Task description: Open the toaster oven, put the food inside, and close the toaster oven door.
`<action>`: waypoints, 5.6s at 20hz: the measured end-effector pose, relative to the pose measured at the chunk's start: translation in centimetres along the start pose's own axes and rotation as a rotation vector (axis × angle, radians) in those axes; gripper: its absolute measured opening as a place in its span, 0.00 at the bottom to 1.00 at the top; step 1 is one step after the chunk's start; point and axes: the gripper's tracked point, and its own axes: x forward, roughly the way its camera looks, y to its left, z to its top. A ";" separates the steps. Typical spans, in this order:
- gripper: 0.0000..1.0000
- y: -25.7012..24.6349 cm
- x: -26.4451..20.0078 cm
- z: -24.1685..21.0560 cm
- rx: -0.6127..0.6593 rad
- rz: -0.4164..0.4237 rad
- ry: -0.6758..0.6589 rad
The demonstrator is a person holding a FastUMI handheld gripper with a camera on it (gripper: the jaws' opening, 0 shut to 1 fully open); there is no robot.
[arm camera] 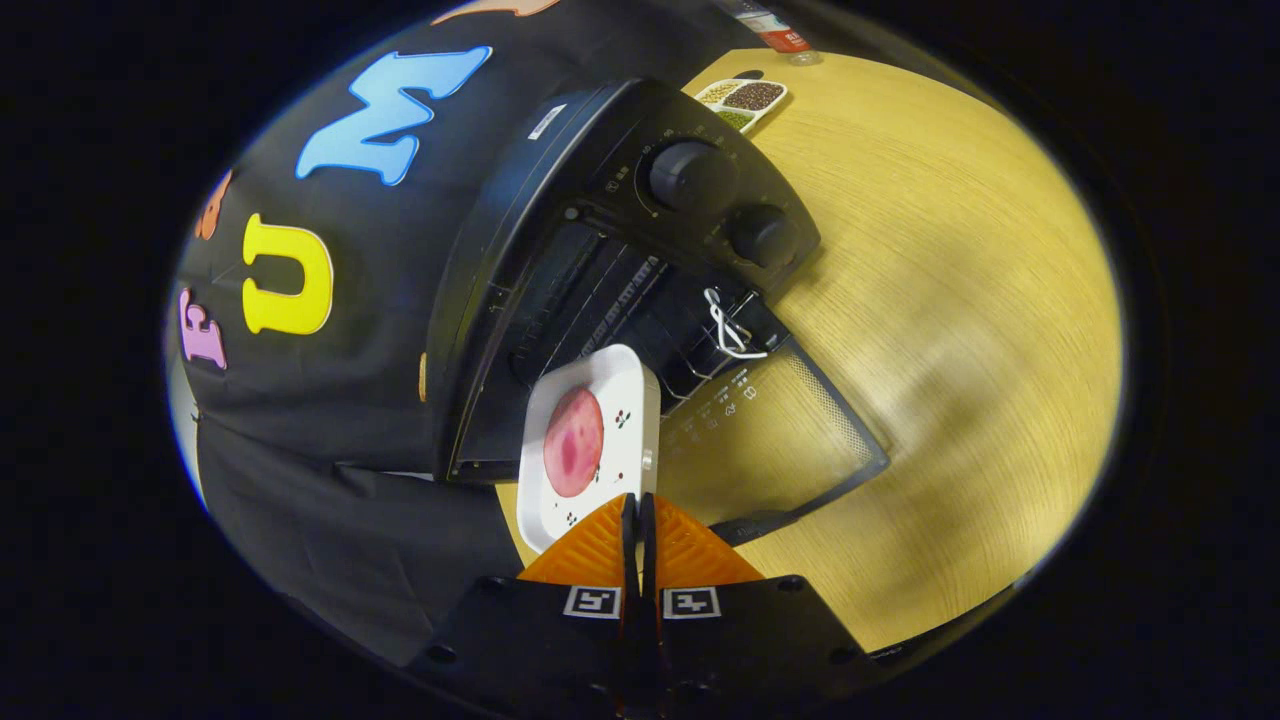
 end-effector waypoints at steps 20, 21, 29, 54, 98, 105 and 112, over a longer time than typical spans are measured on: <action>0.02 3.1 8.8 5.1 0.251 0.024 -0.339; 0.02 3.5 9.1 5.3 0.277 0.026 -0.338; 0.07 4.3 9.6 5.0 0.262 0.041 -0.357; 0.98 3.4 -0.6 -6.8 -0.139 0.039 -0.267; 0.99 -9.5 4.6 -7.5 -0.820 -0.553 -0.054; 0.99 -8.2 3.0 -7.5 -0.837 -0.508 -0.078; 0.99 -4.2 -0.4 -6.1 -0.927 -0.392 -0.217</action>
